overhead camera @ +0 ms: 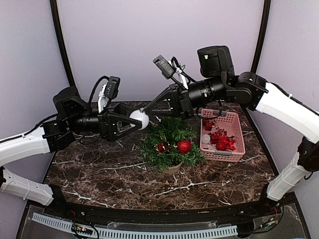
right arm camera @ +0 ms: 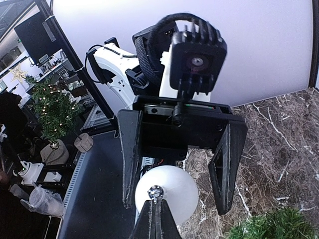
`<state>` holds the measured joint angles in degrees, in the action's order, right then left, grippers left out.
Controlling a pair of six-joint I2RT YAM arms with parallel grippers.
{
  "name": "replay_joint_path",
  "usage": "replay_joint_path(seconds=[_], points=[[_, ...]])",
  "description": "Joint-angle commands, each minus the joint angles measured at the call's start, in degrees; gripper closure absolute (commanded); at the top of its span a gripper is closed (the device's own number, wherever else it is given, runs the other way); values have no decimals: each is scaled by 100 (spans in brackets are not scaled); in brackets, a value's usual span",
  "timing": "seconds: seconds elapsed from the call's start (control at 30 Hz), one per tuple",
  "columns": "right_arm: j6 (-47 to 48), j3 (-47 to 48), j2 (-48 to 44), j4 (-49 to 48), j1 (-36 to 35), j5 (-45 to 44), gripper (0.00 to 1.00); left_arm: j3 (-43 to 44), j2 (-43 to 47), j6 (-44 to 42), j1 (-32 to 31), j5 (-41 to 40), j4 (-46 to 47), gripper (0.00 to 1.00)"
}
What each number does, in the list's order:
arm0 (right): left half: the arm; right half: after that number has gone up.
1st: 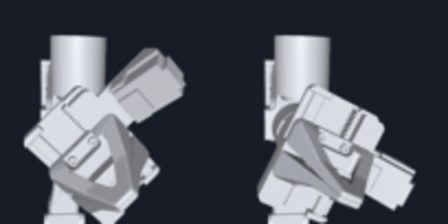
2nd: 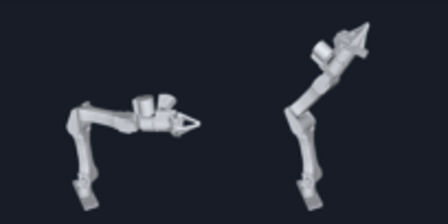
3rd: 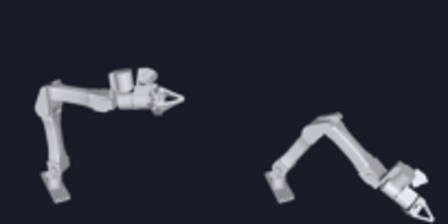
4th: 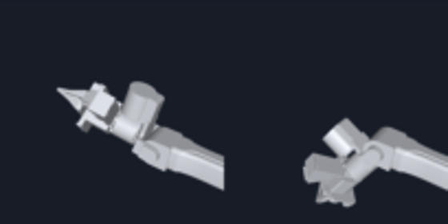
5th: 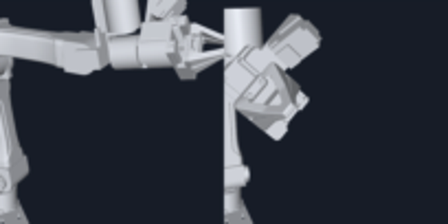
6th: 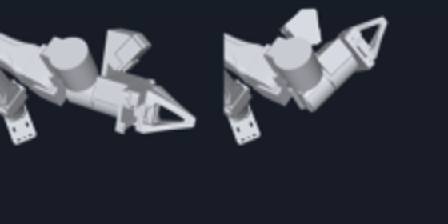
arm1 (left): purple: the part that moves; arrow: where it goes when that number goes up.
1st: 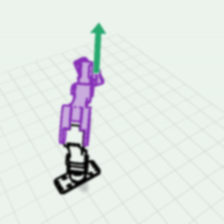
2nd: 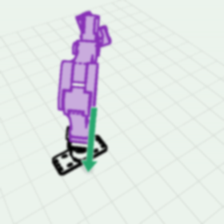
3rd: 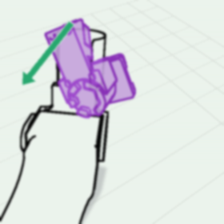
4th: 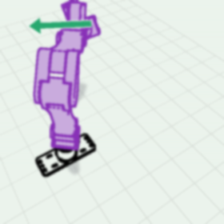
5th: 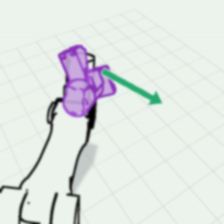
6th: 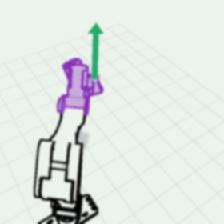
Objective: Decorate the small christmas tree
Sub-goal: Pass from the right arm to the left
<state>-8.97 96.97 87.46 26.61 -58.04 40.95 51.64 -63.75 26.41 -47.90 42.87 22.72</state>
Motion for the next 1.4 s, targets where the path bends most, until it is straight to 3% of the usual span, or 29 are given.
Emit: replay_joint_path(seconds=[0.0,0.53,0.87,1.07,1.23,1.37], points=[[86,120,41,-179,-59,55,100,103,34,122,-34,149,452,23],[106,-30,-56,-206,-59,-89,100,23,54,186,-48,53,411,47],[58,-244,-178,-329,-56,-284,99,-51,174,166,-39,-161,239,52],[-249,-836,-611,-1115,-22,-947,54,-148,275,37,-46,-688,-96,52],[-1232,-2270,-1370,-3172,93,-1800,35,-261,345,101,-37,-1248,-361,55],[-1980,-3273,-1692,-4518,63,-2366,34,-336,375,198,-41,-1312,-286,55]])
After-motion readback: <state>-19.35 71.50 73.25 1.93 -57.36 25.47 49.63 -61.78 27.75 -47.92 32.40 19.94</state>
